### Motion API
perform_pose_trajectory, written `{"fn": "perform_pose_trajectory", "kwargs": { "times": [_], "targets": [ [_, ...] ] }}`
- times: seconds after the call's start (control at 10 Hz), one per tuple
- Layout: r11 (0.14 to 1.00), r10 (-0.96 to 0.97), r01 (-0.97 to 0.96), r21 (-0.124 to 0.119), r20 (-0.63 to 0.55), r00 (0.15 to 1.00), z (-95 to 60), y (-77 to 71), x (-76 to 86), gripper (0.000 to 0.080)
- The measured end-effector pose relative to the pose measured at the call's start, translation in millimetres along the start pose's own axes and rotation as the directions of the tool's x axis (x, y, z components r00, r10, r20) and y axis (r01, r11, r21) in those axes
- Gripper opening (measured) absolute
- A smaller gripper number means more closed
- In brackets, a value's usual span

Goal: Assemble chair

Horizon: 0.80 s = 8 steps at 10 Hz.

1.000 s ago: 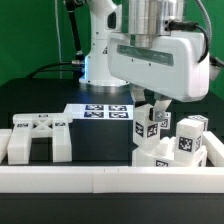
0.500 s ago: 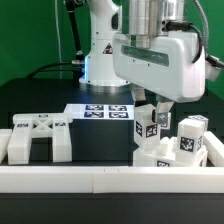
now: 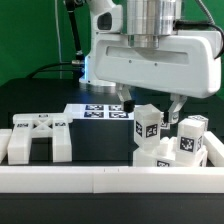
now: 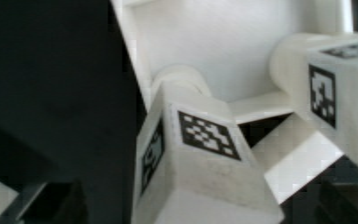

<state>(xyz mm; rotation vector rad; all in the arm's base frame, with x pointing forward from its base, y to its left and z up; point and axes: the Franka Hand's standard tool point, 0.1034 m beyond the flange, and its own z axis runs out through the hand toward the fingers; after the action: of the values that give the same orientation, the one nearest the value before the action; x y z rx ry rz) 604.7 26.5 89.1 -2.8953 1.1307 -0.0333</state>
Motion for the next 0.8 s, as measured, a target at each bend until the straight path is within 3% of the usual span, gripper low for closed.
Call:
{"fn": "perform_pose_trajectory", "kwargs": {
  "times": [0.3,0.8],
  "targets": [
    [0.972,-0.237,0.237,0.000,0.001,0.972,0.2,-0.9,-1.1,0.0648],
    [0.843,-0.538,0.538,0.000,0.001,0.843,0.4,-1.6,-1.9,0.0648]
  ]
}}
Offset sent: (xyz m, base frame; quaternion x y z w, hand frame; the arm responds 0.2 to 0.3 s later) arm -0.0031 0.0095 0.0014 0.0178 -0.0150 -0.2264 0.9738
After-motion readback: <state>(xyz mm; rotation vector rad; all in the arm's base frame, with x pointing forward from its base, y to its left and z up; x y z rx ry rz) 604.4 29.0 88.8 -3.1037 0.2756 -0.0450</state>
